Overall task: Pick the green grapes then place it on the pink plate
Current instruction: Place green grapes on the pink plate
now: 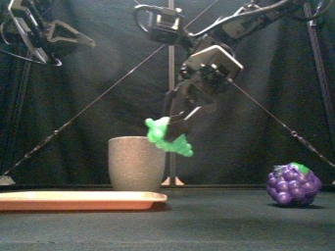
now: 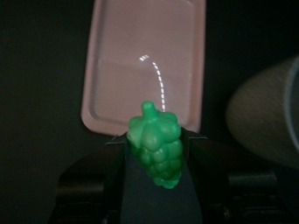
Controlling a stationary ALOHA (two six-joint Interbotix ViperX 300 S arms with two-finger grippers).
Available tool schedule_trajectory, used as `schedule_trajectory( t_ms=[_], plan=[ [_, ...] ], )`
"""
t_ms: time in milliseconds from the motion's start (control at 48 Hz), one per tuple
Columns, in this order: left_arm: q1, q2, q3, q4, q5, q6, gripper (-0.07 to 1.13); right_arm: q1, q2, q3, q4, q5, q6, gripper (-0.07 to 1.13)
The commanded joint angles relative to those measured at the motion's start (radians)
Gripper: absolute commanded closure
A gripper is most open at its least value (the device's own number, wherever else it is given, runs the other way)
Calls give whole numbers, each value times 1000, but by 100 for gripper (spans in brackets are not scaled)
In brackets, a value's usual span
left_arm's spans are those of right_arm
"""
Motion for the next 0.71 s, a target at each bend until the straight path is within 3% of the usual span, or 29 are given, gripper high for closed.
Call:
schedule_trajectory(
  t_ms=[21, 375, 708],
  plan=[
    [14, 2, -8, -2, -9, 2, 92, 6, 57, -107, 9, -8, -11, 34],
    [41, 3, 14, 0, -3, 3, 92, 2, 262, -356, -20, -25, -17, 34],
    [44, 2, 28, -2, 9, 2, 92, 2, 308, -426, 14, 23, -14, 27]
  ],
)
